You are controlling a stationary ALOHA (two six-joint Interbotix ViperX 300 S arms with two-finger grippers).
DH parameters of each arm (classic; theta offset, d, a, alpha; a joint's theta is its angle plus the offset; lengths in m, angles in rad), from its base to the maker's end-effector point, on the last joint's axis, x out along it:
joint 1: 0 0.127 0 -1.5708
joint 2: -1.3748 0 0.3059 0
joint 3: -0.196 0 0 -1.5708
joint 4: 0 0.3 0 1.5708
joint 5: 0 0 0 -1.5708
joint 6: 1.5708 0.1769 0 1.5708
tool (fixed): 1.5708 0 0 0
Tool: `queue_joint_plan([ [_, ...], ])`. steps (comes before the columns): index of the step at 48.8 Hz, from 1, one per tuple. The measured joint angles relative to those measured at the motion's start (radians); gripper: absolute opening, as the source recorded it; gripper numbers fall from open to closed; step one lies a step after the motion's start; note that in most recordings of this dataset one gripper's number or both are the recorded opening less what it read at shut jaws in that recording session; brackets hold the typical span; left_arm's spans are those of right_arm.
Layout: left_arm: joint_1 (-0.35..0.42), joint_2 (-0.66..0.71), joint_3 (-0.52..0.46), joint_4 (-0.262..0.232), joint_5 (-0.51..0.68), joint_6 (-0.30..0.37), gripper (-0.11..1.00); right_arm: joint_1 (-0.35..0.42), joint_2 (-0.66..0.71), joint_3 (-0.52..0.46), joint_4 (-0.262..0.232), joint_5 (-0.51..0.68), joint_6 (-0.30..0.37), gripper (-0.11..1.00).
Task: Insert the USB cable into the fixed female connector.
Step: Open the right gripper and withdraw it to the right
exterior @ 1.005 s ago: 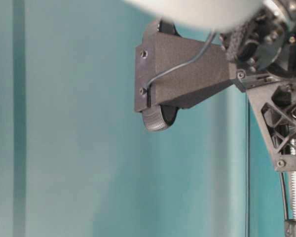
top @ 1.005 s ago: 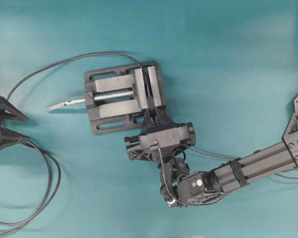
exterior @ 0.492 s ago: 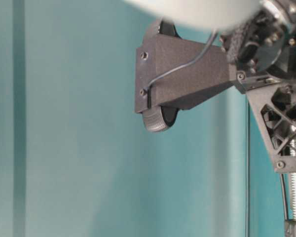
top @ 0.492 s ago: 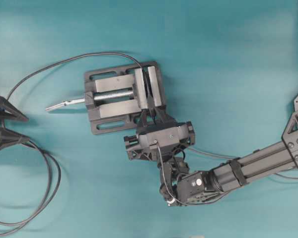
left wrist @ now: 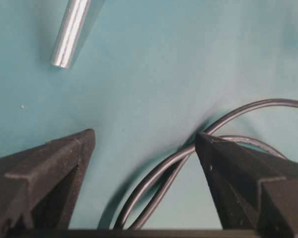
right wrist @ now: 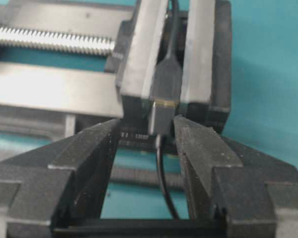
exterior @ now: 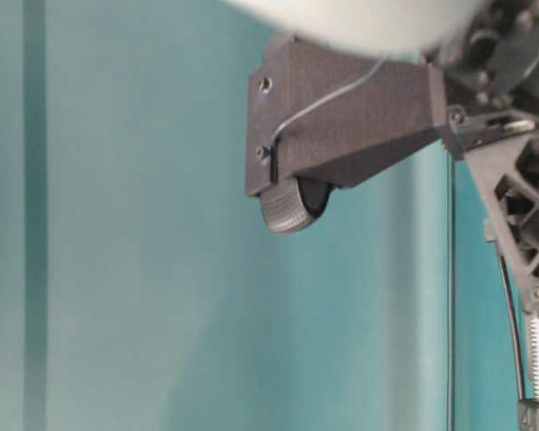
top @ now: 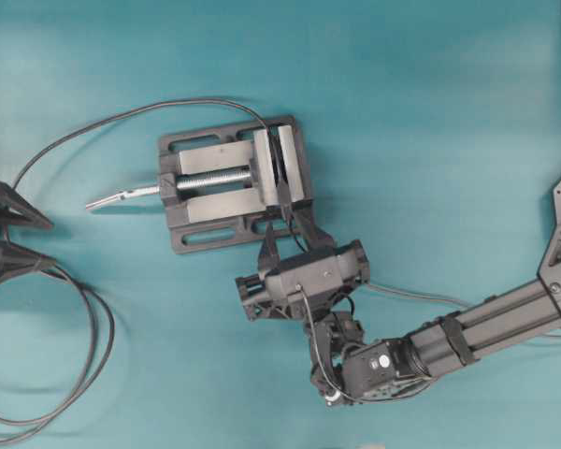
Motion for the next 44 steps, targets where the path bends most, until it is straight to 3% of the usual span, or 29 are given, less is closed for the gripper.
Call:
queue_joint_plan([
  [17,0.0,0.0,0.0,0.0,0.0,0.0,1.0,0.028,-0.11,0.129,0.005,0.16,-0.089,0.51],
  [35,0.0,0.0,0.0,0.0,0.0,0.0,1.0,0.054,-0.268,0.339,0.003,0.285,-0.101,0.52],
  [44,0.0,0.0,0.0,0.0,0.0,0.0,1.0,0.078,-0.388,0.492,-0.063,0.419,-0.101,0.51],
])
